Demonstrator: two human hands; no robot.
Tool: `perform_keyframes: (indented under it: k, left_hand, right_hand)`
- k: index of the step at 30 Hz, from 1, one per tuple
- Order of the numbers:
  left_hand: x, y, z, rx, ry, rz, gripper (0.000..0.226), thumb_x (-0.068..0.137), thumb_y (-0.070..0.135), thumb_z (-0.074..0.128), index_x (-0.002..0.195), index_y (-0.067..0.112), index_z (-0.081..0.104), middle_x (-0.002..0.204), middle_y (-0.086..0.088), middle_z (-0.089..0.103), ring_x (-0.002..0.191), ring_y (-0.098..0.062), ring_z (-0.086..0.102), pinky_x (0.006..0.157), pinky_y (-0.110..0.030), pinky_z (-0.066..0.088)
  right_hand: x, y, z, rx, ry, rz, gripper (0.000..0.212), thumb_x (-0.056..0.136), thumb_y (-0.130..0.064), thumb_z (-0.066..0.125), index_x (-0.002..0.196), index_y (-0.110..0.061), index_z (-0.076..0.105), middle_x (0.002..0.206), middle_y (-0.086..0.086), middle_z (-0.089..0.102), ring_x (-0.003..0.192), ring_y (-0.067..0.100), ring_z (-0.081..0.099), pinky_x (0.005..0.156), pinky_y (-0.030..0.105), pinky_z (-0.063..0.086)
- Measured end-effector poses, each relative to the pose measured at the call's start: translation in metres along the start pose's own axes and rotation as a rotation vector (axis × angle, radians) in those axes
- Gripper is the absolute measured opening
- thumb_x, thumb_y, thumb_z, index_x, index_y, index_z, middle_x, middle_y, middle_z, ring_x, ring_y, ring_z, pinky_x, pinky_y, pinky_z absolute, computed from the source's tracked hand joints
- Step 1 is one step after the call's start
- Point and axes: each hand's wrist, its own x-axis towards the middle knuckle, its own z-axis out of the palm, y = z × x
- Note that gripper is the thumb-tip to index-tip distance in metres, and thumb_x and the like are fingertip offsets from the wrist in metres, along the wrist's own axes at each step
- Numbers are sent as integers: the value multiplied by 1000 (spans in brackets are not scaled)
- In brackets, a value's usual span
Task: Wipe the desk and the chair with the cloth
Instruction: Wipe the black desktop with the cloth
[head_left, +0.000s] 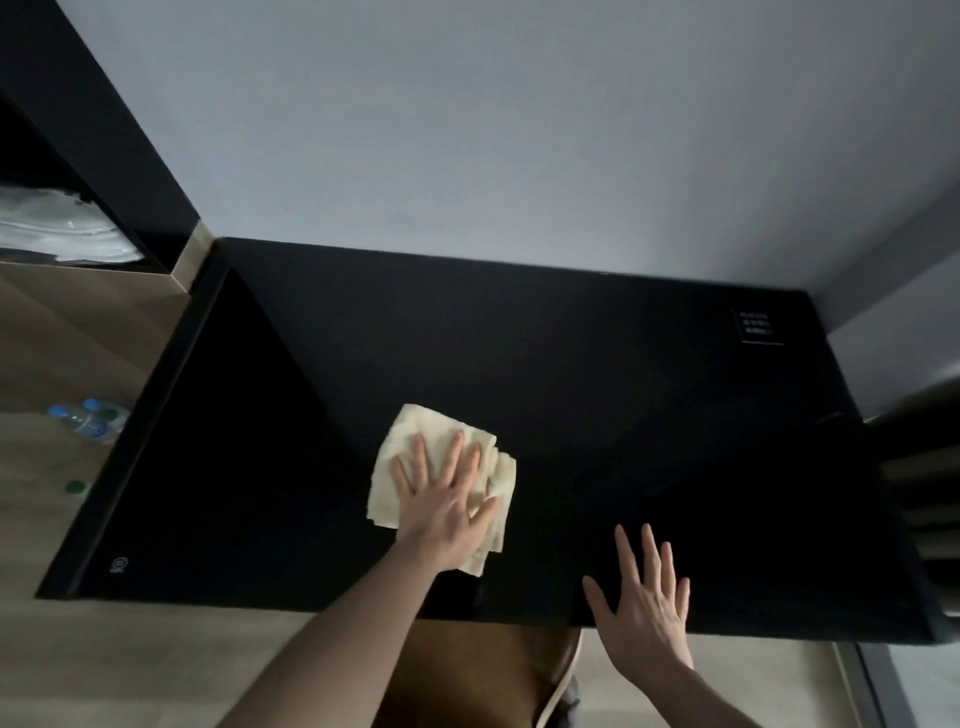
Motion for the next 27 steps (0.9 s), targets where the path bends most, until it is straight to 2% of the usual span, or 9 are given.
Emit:
perform_keyframes:
  k: [3, 7, 11, 14, 17, 20, 24, 27]
  left_hand:
    - [9, 33, 4, -15, -71, -35, 83, 98, 76, 15, 164, 39, -22, 170, 11, -34, 153, -44, -35, 122, -70, -13]
    - [3, 25, 2, 4, -131, -79, 85, 97, 77, 12, 161, 40, -27, 167, 13, -39, 153, -36, -37, 125, -65, -11]
    - [-10, 13, -7, 6, -160, -188, 86, 96, 82, 9, 156, 40, -35, 164, 11, -45, 154, -32, -37, 126, -65, -8]
    - [-24, -11, -11, -8, -160, -278, 86, 89, 89, 4, 148, 43, -40, 164, 11, -44, 157, -32, -31, 124, -68, 2]
    - [-37, -34, -13, -25, -150, -346, 94, 76, 94, -7, 148, 44, -41, 166, 11, -41, 158, -33, -28, 125, -69, 2]
    - [-42, -46, -10, -61, -148, -394, 94, 82, 92, 1, 151, 43, -40, 165, 11, -44, 157, -34, -30, 125, -70, 0]
    - [-41, -48, -2, -95, -130, -407, 93, 90, 88, 10, 152, 41, -40, 155, 11, -53, 155, -35, -34, 124, -72, -5]
    - [-37, -41, 2, -132, -151, -406, 94, 94, 85, 17, 158, 39, -34, 164, 10, -46, 155, -37, -34, 124, -71, -7]
  right_hand:
    - [15, 41, -14, -86, -42, -79, 82, 104, -71, 32, 165, -43, -16, 174, -6, -26, 161, 27, -23, 130, 59, -4]
    - [21, 64, -26, -145, -125, -204, 83, 104, -73, 29, 161, -46, -24, 170, -8, -34, 158, 25, -30, 129, 59, -8]
    - [23, 65, -35, -196, -206, -226, 85, 101, -76, 22, 154, -42, -35, 168, -3, -41, 156, 31, -35, 128, 62, -9]
    - [24, 66, -36, -216, -210, -237, 88, 83, -84, -4, 150, -41, -42, 165, -1, -46, 154, 32, -38, 127, 64, -11]
    - [25, 67, -34, -230, -203, -239, 94, 68, -91, -27, 144, -41, -49, 159, 0, -52, 152, 33, -40, 126, 64, -13]
    - [25, 67, -30, -238, -210, -229, 98, 56, -87, -40, 141, -40, -53, 155, 0, -55, 150, 34, -42, 125, 64, -15]
    - [28, 67, -23, -234, -201, -243, 97, 54, -88, -42, 137, -41, -57, 151, -1, -59, 148, 35, -44, 123, 65, -18]
    - [31, 73, -17, -225, -164, -294, 93, 61, -90, -36, 138, -42, -57, 152, -2, -60, 148, 34, -47, 120, 63, -24]
